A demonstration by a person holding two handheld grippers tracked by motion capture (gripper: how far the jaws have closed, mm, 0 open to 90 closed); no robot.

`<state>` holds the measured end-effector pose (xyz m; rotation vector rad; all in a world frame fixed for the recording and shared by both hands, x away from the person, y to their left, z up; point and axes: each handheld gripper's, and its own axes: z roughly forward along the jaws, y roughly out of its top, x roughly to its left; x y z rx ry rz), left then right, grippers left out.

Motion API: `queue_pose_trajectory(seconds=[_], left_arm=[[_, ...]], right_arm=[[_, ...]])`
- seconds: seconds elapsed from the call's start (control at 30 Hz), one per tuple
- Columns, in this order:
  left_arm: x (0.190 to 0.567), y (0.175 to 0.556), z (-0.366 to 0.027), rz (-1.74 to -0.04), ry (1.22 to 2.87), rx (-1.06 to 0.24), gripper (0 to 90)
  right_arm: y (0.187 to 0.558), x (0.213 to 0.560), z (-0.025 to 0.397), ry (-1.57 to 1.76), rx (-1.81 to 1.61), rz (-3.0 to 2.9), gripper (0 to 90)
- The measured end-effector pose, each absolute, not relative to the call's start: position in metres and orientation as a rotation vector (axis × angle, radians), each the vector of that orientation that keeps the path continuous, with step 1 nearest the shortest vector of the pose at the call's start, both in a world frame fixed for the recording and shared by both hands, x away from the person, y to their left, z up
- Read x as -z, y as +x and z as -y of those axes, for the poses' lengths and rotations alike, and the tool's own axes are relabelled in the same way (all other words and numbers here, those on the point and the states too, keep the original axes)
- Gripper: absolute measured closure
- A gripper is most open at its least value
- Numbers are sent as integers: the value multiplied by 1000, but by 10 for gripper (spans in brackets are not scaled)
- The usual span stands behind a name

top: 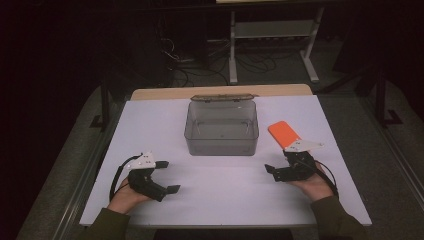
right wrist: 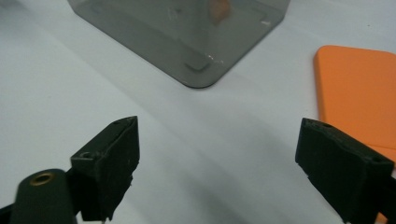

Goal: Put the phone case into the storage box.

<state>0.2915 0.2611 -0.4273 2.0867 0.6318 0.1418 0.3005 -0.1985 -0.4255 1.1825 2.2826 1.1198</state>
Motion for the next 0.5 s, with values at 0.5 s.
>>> queue_pose_trajectory(seconds=[0.5], left_arm=[[427,291,-261,-626,2075,-145,0]], right_arm=[[271,444,190,1142,-1214,-2288,0]])
